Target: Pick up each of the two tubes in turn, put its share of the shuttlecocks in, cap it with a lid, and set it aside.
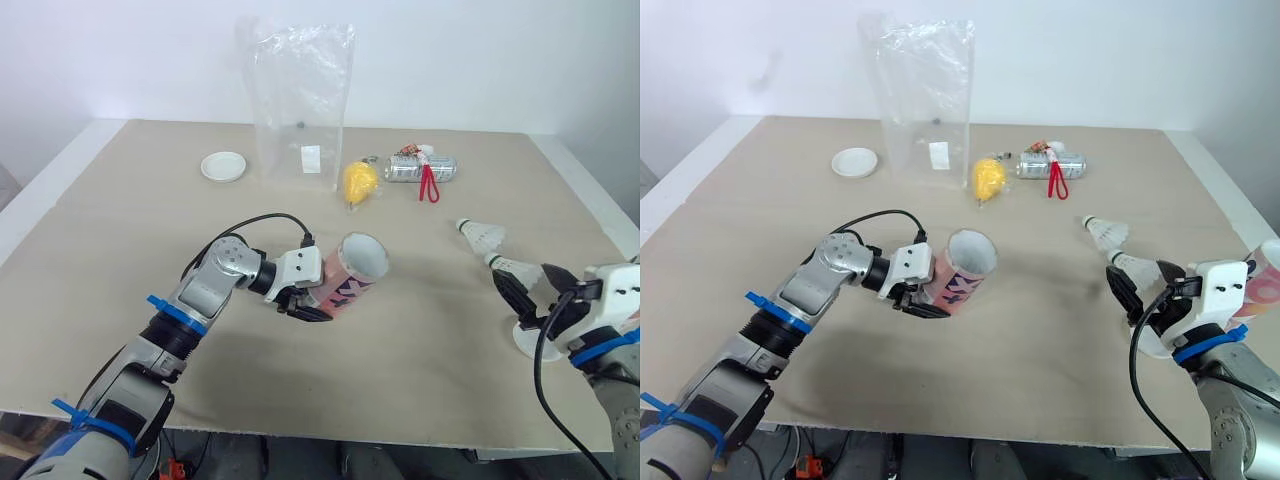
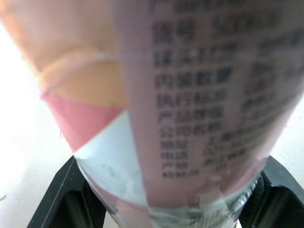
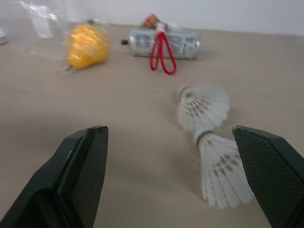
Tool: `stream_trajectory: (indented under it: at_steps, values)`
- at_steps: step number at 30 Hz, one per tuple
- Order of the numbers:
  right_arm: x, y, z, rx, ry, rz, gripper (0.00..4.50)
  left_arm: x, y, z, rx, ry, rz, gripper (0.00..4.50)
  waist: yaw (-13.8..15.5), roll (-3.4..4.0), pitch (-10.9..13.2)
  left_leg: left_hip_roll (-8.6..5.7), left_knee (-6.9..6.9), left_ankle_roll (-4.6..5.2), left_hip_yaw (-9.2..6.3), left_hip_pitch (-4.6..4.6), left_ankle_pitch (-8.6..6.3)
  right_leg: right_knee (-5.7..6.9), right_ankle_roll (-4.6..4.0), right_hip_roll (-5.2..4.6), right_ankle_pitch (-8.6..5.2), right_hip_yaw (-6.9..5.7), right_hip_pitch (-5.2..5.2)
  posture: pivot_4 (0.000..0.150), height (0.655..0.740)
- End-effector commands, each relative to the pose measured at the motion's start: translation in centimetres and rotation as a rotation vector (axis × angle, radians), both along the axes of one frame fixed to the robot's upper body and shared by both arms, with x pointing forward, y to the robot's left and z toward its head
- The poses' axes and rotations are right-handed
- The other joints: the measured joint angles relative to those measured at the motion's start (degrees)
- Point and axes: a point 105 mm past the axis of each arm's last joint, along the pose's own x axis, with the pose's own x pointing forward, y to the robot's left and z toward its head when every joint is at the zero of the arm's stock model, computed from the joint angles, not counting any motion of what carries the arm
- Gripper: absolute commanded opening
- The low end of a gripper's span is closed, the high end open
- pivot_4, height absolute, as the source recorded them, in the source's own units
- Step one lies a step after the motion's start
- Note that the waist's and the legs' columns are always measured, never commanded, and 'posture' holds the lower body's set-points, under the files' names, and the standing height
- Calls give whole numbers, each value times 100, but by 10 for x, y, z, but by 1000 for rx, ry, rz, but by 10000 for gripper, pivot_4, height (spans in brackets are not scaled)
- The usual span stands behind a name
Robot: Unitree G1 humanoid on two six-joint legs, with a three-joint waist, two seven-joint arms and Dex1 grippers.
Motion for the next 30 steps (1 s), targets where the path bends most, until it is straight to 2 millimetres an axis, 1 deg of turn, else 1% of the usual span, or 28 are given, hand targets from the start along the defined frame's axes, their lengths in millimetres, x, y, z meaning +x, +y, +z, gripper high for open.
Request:
stream_trajectory:
  at_steps: [1,8,12,20,23,25,26,27,28,29,30]
  values:
    - [7,-11,0,-19,-4,-20,44780,-8,-2,-9,31,25,-16,29282,0,0,0,0,-1,0,0,0,0,0,-1,0,-1,0,0,1500,7400]
    - [19,-20,-17,5,49,-2,44780,-10,1,-7,35,20,-8,29282,0,0,0,-2,-13,5,-5,-2,-4,-2,6,5,-11,0,-1,1500,7400]
    - [29,-22,-18,26,47,0,44780,-14,1,-7,39,18,-9,29282,-1,2,0,-2,-22,5,-6,-2,-5,-2,17,7,-8,0,-3,1500,7400]
    - [41,-26,-20,38,62,-1,44780,-16,5,-9,54,17,6,29282,-2,2,0,-3,-31,5,-9,0,-5,-2,19,8,-10,-1,-3,1500,7400]
    - [44,-24,-19,40,60,5,44780,-16,7,-10,56,18,13,29282,-2,2,0,-3,-32,5,-9,0,-5,-2,19,8,-10,0,-4,1500,7400]
    - [47,-24,-18,43,55,-2,39593,-16,8,-11,59,19,18,29282,-2,2,0,-2,-34,5,-9,1,-5,-2,19,9,-10,0,-4,1500,7400]
    - [48,-24,-17,43,54,-2,37885,-16,8,-12,60,19,19,29282,-2,2,0,-2,-34,5,-9,2,-5,-2,19,9,-10,0,-4,1500,7400]
    - [48,-24,-16,42,52,-3,31617,-17,9,-12,61,19,19,29282,-4,2,0,-2,-34,5,-9,3,-5,-2,18,9,-10,0,-4,1500,7400]
    - [49,-24,-16,42,52,-3,28791,-17,9,-12,61,19,20,29282,-5,2,0,-2,-34,5,-8,3,-5,-2,18,9,-9,0,-4,1500,7400]
    - [49,-23,-16,40,52,-4,22093,-17,9,-12,62,20,21,29282,-5,2,0,-2,-35,5,-9,4,-5,-2,18,10,-9,0,-4,1500,7400]
    - [49,-23,-16,39,53,-7,17269,-17,9,-13,63,20,22,29282,-5,2,0,-2,-35,5,-9,4,-5,-2,18,10,-9,0,-4,1500,7400]
